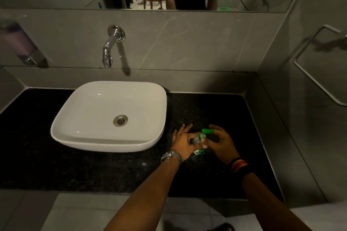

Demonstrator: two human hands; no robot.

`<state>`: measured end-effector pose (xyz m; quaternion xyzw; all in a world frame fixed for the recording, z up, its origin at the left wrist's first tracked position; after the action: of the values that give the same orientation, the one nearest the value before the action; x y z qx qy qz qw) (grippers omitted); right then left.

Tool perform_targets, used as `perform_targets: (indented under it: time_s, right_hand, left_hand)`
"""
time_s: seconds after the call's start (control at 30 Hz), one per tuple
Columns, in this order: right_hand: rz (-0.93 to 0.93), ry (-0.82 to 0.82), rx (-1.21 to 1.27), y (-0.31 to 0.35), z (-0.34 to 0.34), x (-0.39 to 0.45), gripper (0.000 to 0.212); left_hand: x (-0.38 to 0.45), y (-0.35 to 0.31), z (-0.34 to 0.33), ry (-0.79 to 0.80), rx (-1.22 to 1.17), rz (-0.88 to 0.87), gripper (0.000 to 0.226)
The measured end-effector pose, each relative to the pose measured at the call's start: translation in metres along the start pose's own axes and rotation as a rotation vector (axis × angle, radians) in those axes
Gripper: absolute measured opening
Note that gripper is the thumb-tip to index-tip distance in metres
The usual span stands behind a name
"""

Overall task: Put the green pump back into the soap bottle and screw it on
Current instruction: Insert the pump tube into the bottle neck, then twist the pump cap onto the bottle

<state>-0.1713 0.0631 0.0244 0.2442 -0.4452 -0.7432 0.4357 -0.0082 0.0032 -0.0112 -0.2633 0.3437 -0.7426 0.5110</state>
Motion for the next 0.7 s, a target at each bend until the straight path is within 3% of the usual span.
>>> perform_targets:
  time_s: [0.1,0.23,0.37,0.47,0.57,0.7]
  right_hand:
    - [0.002,-0.045,-0.047,0.0,-0.003,0.0,0.032]
    - [-0.038,-0.118,-0.191,0.007,-0.007,0.002,0.041]
    - [0.139,-0.007,-0.2,0.007,-0.001,0.001,0.034]
    - [0.201,-0.032,-0.299,0.013,0.0,0.001,0.025]
    - [0.171,-0.134,-0.409,0.022,-0.002,0.001,0.038]
    - [0.138,-0.078,-0.308,0.011,-0.005,0.002,0.037]
  left_hand:
    - [-0.002,-0.001,0.0,-0.007,-0.008,0.003,0.057]
    - [-0.001,-0.001,0.001,-0.015,-0.001,-0.01,0.055]
    - [-0.001,-0.003,0.001,-0.003,0.005,-0.008,0.057]
    - [-0.001,-0.002,0.001,0.001,-0.001,-0.009,0.055]
    - [-0.001,-0.002,0.001,-0.011,-0.008,-0.005,0.056]
    - [-0.001,-0.002,0.0,-0.016,-0.002,-0.003,0.059]
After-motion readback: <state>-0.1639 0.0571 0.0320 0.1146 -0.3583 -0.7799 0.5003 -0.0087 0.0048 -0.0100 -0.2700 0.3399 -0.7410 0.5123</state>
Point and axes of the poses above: each hand's wrist, its own x-axis towards the middle knuckle, its own z-axis out of the back of the hand, y = z × x, the point moved 1 cm from there along x, towards the middle knuckle, and after that the axes turned 15 degrees about -y, right-handed, at the moved point
